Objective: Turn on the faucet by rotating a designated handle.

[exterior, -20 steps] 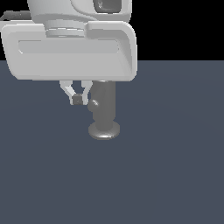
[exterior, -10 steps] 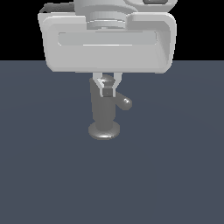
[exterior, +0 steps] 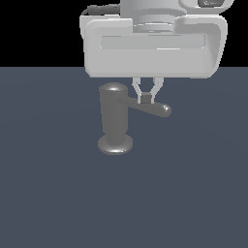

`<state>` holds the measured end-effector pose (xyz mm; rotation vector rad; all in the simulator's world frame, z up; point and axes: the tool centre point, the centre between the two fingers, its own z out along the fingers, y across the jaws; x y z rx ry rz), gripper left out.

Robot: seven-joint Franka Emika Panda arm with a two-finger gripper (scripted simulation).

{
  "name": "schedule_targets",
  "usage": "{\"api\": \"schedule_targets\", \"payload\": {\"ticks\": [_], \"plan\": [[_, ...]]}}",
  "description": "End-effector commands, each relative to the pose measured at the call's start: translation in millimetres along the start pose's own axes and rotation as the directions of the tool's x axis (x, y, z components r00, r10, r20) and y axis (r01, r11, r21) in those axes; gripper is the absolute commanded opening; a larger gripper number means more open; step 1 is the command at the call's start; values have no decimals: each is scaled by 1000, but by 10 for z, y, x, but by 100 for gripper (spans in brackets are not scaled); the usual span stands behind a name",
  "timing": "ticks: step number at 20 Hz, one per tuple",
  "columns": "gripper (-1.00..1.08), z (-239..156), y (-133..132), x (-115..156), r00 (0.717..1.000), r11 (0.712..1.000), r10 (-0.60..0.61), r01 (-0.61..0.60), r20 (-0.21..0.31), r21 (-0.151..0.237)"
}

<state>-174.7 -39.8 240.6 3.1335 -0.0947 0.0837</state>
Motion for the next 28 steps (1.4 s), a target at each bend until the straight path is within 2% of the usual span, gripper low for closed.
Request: {"api": "schedule_targets", "payload": {"ticks": [1,4,5,28], "plan": [[-100,198,192,-135,998,1000,20,-20,54,3],[-100,202,287,-117,998,1000,20,-20,54,3],[-100,6,137,48,1000,1000,-11,11,-2,-3],[-100,132,697,646,1000,1000,4,-4,25,0]]}}
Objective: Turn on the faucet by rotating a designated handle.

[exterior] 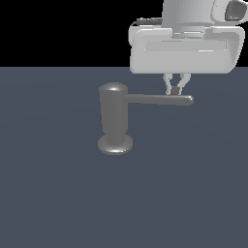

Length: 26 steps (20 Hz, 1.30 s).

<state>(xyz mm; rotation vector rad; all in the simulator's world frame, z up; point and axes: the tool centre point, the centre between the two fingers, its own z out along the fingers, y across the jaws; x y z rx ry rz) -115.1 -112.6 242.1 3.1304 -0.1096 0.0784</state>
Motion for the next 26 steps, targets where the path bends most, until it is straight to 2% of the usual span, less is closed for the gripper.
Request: {"api": "schedule_targets", "payload": {"ticks": [1,24,25,26], "plan": [[-100,116,29,33,1000,1000,-5,5,23,3],[-100,251,566,604,999,1000,10,-10,49,6],[-100,251,566,604,999,1000,10,-10,49,6],[-100,39,282,740,999,999,-41,41,6,6]]}}
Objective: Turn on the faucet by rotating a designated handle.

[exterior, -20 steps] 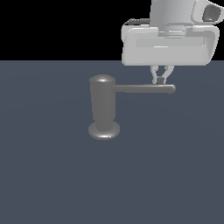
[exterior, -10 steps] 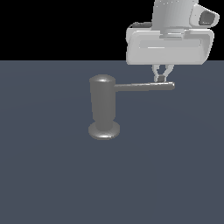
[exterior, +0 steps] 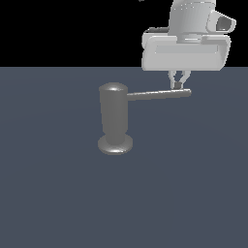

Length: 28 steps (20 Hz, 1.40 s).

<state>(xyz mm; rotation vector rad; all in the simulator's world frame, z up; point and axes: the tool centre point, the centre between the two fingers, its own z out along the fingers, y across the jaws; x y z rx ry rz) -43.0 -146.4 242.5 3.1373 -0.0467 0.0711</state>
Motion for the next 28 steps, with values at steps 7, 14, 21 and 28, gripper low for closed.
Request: {"api": "schedule_targets", "payload": {"ticks": [7,14,21,28], "plan": [[-100,42,-2,216,1000,1000,6,-6,7,0],[-100,79,1,427,1000,1000,13,-14,13,0],[-100,116,6,631,1000,1000,20,-20,19,1],[-100,153,11,827,999,1000,27,-27,25,1]]}}
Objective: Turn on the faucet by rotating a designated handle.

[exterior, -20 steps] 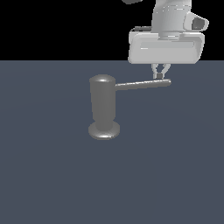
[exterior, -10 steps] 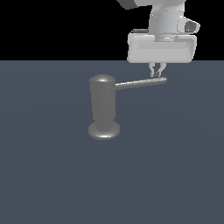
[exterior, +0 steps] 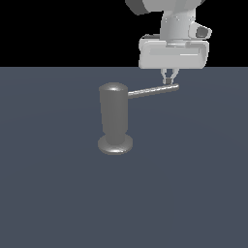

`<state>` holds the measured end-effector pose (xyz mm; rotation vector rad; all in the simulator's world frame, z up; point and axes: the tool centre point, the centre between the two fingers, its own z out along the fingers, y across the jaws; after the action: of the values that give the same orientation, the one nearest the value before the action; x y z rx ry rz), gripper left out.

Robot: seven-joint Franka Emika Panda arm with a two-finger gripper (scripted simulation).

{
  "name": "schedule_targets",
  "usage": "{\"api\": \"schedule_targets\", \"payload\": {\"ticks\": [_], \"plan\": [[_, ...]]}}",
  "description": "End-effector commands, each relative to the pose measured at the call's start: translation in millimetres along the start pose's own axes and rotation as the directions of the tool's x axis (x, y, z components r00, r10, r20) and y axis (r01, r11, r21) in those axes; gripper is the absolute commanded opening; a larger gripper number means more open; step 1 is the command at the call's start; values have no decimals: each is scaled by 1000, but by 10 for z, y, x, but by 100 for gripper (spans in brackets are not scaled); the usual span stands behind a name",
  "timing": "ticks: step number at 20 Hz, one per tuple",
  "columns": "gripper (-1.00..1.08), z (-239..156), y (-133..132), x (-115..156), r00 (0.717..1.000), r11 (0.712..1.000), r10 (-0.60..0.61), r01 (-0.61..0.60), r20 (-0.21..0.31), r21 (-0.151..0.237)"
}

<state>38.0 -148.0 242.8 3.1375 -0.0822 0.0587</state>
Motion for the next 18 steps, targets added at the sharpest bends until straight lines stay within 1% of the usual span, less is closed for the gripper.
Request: {"api": "schedule_targets", "payload": {"ticks": [1,18], "plan": [[-100,125,20,46,1000,1000,5,-5,18,1],[-100,207,29,484,999,1000,20,-20,30,1]]}}
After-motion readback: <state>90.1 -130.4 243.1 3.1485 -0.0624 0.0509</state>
